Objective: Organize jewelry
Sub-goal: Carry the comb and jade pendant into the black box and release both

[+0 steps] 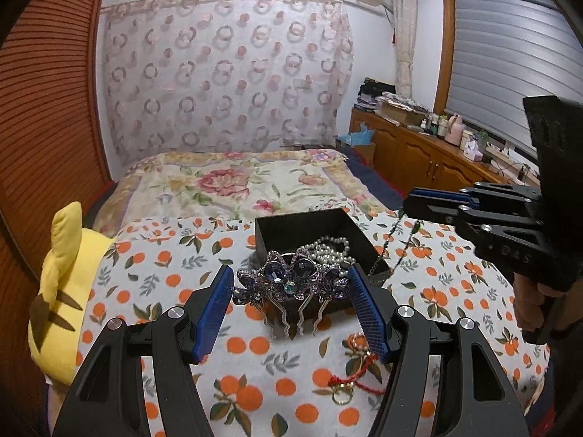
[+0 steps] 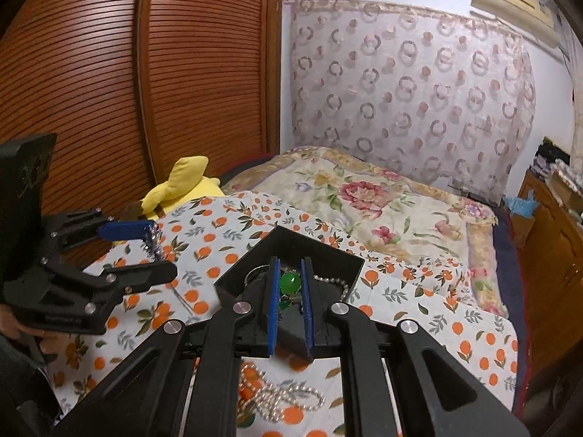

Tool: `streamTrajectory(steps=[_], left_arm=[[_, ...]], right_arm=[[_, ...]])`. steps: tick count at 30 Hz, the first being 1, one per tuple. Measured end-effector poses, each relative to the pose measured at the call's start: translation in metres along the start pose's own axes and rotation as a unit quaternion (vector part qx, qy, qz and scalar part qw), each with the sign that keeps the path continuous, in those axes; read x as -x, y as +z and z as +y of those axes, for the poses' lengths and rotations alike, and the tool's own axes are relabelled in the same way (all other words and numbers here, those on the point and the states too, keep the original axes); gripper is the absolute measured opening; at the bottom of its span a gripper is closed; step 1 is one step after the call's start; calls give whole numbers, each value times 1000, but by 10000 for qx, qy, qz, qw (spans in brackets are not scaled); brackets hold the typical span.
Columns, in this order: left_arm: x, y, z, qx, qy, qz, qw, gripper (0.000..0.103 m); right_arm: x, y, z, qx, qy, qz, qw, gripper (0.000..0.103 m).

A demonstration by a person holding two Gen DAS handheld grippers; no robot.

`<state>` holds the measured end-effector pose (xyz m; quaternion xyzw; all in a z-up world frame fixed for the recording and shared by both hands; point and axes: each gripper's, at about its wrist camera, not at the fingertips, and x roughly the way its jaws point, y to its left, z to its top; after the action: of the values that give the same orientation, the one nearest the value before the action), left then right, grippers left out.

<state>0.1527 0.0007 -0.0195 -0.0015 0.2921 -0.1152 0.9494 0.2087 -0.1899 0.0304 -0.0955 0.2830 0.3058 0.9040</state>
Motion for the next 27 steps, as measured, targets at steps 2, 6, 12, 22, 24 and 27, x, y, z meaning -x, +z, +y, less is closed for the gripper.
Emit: streamTrajectory(steps=[2,6,12,22,24,27], left_arm=[[-7,4,-1,-13,4,23,10000,62],[-17,12,-2,-20,-2,33,10000,62],[-31,26,-5,-28,-40,22,10000,62],[-63,36,-11,-100,-25,180,9998,62],[-68,37,-12,-117,-27,205,9997,62],[-77,41,-14,-168,-26,211,9996,62]], right_arm=[[-12,0,-8,-112,56,46,9999,13],[-30,-2,-19,-270,146,150,9994,13],[-50,-11,-30,-465,279,306,9981,13],[-59,-17,-40,-624,213,401,9970,35],[-56,-21,-44,-669,192,401,9968,35],[-51,-26,-49,-695,145,395,9967,35]])
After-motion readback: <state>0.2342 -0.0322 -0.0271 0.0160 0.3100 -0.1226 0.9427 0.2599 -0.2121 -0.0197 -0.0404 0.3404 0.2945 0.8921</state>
